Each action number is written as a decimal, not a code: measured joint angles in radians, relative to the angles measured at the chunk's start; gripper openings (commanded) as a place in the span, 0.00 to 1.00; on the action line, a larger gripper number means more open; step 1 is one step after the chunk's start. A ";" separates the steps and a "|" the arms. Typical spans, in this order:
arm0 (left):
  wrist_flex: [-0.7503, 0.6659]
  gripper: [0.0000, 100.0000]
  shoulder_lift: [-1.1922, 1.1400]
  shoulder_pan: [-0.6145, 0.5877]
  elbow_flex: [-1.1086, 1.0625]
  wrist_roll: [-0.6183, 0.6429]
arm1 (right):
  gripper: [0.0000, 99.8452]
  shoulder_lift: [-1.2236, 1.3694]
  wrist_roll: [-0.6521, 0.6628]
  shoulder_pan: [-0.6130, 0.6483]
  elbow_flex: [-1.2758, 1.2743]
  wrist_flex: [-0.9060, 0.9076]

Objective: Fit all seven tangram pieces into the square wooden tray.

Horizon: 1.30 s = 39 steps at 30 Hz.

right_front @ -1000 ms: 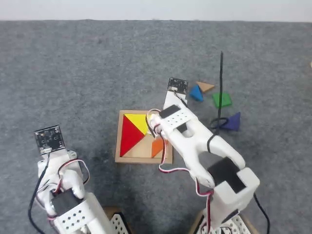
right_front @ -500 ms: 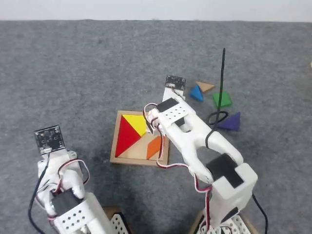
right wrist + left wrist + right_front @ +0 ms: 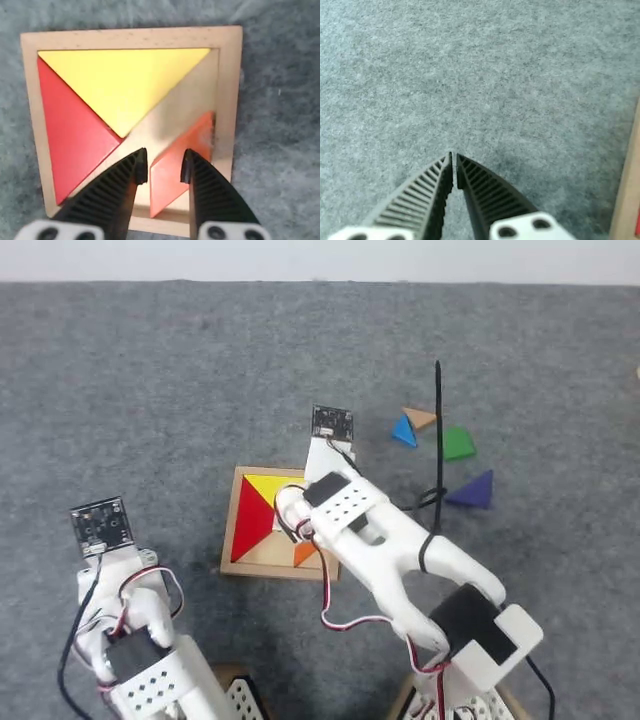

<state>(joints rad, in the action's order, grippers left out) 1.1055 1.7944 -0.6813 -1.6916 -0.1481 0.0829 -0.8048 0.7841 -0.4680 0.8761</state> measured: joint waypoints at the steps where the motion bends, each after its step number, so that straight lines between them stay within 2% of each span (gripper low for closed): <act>1: 0.000 0.02 0.000 0.000 0.000 0.000 | 0.21 0.000 0.000 0.002 0.000 -0.003; 4: 0.000 0.02 0.000 0.000 0.000 0.000 | 0.28 -0.003 0.000 0.026 0.002 -0.005; 8: 0.000 0.02 0.000 0.000 0.000 0.000 | 0.22 -0.006 0.000 0.015 0.000 0.014; 11: 0.000 0.02 0.000 0.000 0.000 0.000 | 0.22 -0.006 0.000 -0.028 -0.002 0.021; 15: 0.000 0.02 0.000 0.009 0.000 0.000 | 0.21 -0.003 0.063 -0.057 -0.005 0.023; 22: 0.002 0.02 0.000 0.035 0.000 0.000 | 0.21 -0.040 -0.097 -0.034 -0.011 0.023; 30: 0.002 0.02 0.000 0.035 0.000 0.000 | 0.20 -0.074 -0.112 0.055 -0.025 0.023; 39: 0.002 0.02 0.000 0.035 0.000 0.000 | 0.20 -0.011 -0.110 0.058 -0.044 0.017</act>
<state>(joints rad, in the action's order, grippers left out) 1.1070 1.7944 -0.6460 -1.6916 -0.1481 0.0721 -0.9152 0.8424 -0.5125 0.8930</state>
